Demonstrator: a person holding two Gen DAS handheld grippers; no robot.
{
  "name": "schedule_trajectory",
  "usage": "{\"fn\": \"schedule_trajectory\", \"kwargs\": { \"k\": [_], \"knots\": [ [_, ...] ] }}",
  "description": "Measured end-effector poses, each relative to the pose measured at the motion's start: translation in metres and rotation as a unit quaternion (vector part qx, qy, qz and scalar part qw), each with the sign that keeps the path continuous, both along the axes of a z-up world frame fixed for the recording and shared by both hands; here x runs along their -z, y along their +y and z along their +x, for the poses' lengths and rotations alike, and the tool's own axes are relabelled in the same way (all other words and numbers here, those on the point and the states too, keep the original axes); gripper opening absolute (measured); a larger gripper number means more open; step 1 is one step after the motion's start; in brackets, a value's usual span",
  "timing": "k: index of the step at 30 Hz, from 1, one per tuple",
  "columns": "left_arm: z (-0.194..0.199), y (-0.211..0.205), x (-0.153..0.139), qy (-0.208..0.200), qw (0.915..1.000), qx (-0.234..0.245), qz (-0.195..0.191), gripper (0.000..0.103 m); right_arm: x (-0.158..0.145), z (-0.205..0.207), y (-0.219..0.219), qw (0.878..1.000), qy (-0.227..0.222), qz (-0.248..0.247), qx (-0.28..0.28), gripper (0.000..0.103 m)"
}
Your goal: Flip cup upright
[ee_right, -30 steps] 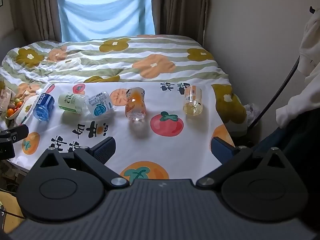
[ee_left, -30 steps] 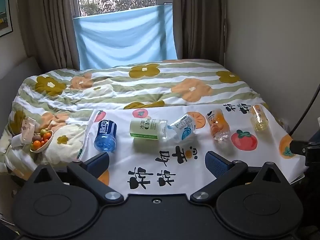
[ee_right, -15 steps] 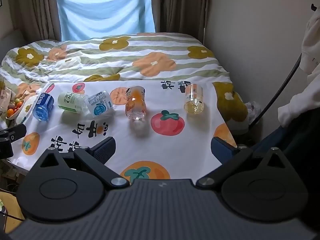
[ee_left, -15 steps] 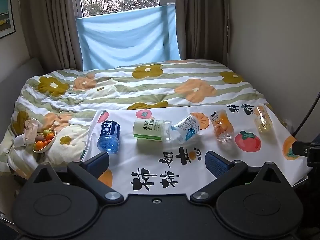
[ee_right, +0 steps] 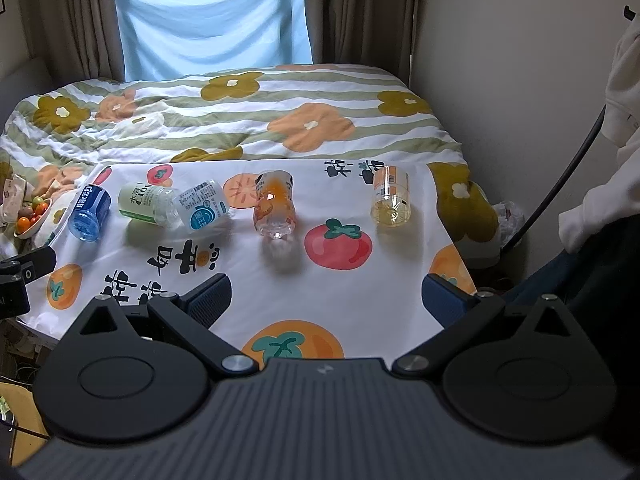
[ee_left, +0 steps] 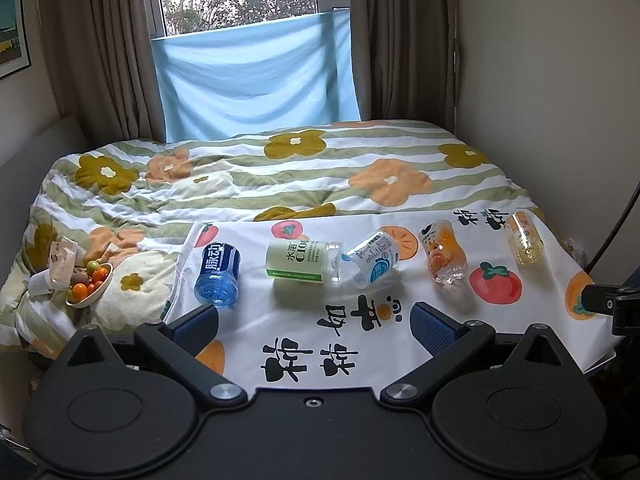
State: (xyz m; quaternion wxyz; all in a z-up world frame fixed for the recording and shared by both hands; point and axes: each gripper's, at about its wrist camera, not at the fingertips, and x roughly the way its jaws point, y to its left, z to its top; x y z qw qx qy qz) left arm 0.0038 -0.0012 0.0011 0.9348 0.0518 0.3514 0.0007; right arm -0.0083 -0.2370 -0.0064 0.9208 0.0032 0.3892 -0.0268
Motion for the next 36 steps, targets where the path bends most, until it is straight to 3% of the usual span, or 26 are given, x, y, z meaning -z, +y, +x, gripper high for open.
{"fn": "schedule_trajectory", "kwargs": {
  "k": [36],
  "knots": [
    [0.0013, 0.0012, -0.0026, -0.008, 1.0, -0.004, -0.004, 0.103, 0.0017, 0.0031, 0.0019, 1.0, 0.004, 0.0, -0.001, 0.103]
  ]
}}
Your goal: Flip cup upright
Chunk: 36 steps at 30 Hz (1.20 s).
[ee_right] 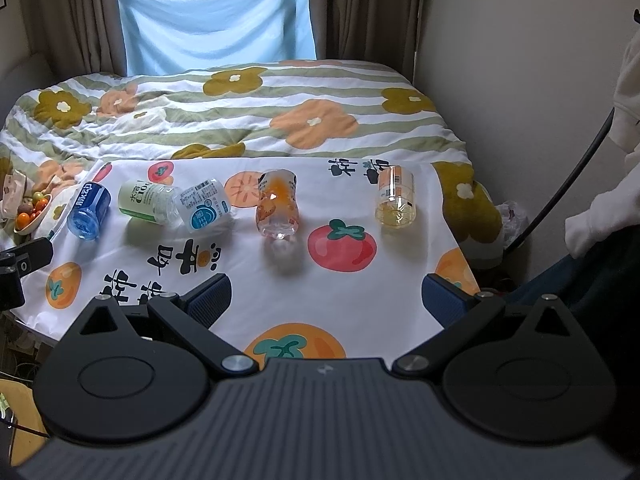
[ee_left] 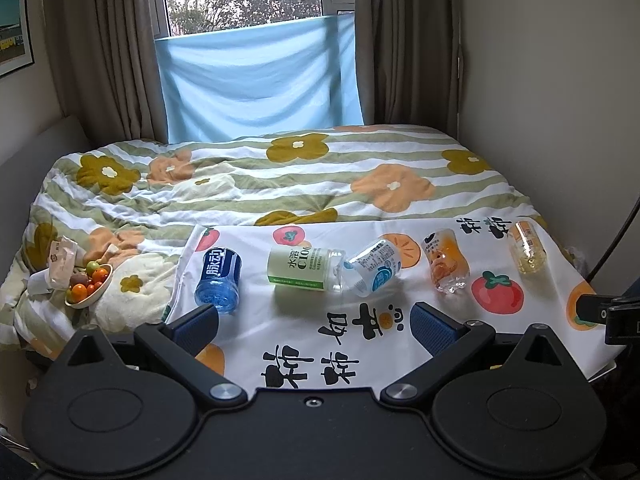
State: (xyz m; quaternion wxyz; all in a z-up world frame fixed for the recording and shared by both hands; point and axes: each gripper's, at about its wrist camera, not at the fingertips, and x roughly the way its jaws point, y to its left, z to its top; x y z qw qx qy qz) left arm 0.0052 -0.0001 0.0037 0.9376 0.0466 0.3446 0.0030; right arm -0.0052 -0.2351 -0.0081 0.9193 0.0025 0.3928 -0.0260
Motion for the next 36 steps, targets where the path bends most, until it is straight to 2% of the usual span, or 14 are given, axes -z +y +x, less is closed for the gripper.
{"fn": "schedule_trajectory", "kwargs": {
  "k": [32, 36],
  "knots": [
    [0.004, 0.003, 0.005, 0.001, 1.0, -0.009, -0.002, 0.103, 0.003, 0.004, 0.001, 1.0, 0.004, 0.003, 0.0, 0.103],
    [0.006, 0.003, 0.007, 0.011, 0.9998, -0.016, -0.001, 0.103, 0.008, 0.02, -0.006, 1.0, 0.017, 0.005, -0.001, 0.103]
  ]
}}
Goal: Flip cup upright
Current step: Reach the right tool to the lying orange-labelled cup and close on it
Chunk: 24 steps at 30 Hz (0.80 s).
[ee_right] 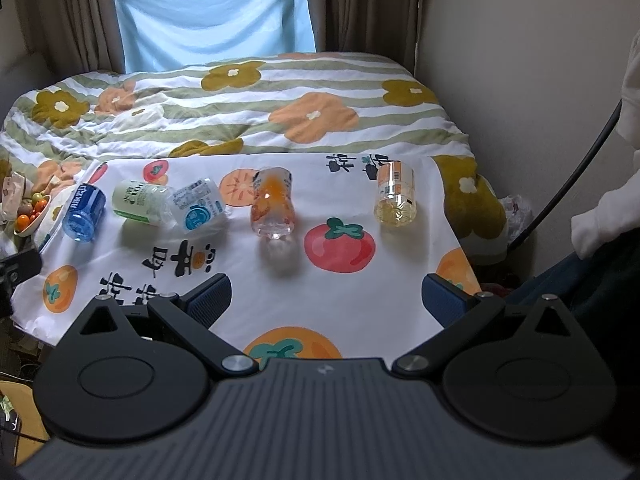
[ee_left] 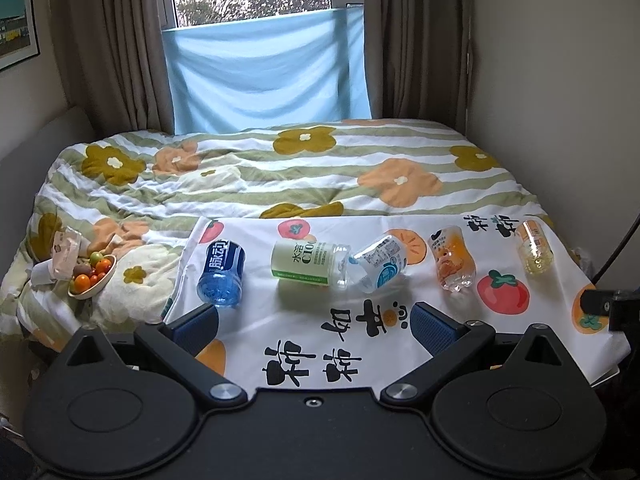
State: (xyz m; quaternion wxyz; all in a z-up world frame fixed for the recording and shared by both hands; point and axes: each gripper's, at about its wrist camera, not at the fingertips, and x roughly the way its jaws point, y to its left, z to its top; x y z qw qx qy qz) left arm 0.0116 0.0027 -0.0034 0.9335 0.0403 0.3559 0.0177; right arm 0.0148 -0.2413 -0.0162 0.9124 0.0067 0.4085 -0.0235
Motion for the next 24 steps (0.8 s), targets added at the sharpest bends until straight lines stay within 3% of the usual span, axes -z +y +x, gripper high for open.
{"fn": "schedule_trajectory", "kwargs": {
  "k": [8, 14, 24],
  "knots": [
    [0.015, -0.009, 0.011, 0.025, 0.9992, -0.032, -0.001, 0.103, 0.019, 0.067, -0.044, 1.0, 0.018, 0.016, 0.002, 0.103],
    [0.029, -0.019, 0.021, 0.04, 0.9977, -0.055, -0.003, 0.103, 0.05, 0.131, -0.081, 0.999, 0.029, 0.014, 0.0, 0.103],
    [0.057, -0.035, 0.038, 0.064, 0.9952, -0.075, 0.001, 0.103, 0.108, 0.224, -0.123, 0.996, 0.084, 0.036, -0.002, 0.103]
  ]
}}
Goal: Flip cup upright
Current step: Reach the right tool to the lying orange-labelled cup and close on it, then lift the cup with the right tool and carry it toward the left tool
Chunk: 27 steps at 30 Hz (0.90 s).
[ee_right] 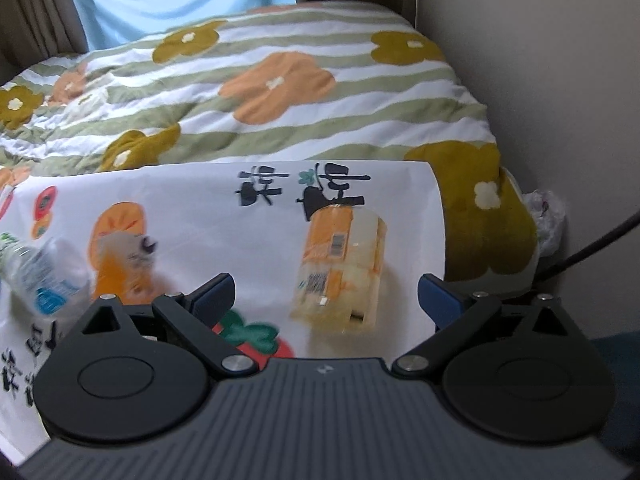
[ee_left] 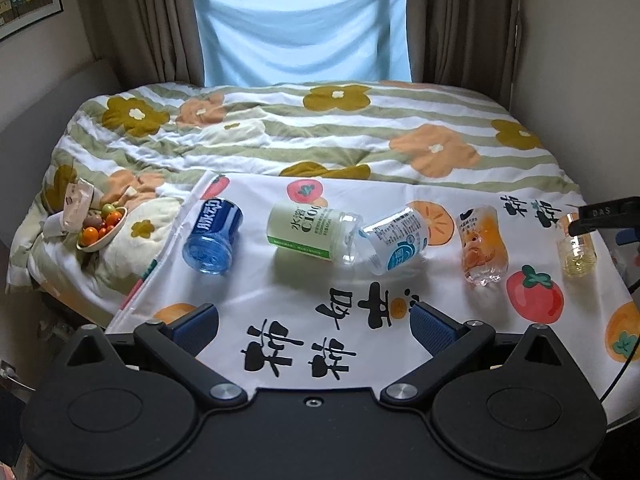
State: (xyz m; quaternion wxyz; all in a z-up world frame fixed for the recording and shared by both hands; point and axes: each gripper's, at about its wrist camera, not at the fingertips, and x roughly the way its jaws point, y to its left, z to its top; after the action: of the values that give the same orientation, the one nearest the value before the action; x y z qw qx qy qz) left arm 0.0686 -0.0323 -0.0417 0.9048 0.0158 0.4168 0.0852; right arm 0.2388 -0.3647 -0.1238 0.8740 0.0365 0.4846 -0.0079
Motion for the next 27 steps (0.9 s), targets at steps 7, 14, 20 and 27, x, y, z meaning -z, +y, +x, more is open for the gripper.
{"fn": "schedule_trajectory", "kwargs": {
  "k": [7, 14, 20, 27],
  "knots": [
    [0.019, -0.011, 0.009, 0.014, 0.9999, 0.001, -0.005, 0.103, 0.026, 0.037, -0.008, 0.999, 0.038, -0.002, -0.003, 0.103],
    [0.032, -0.015, 0.012, 0.018, 0.9998, 0.002, -0.008, 0.103, 0.036, 0.048, -0.009, 0.998, 0.057, 0.003, -0.002, 0.093],
    [0.037, -0.014, 0.014, 0.02, 0.9997, 0.004, -0.009, 0.103, 0.043, 0.051, -0.01, 0.998, 0.069, 0.013, 0.006, 0.078],
    [0.04, -0.01, 0.017, 0.025, 0.9996, 0.008, -0.012, 0.103, 0.038, 0.046, -0.01, 0.998, 0.059, 0.018, 0.01, 0.076]
  ]
}}
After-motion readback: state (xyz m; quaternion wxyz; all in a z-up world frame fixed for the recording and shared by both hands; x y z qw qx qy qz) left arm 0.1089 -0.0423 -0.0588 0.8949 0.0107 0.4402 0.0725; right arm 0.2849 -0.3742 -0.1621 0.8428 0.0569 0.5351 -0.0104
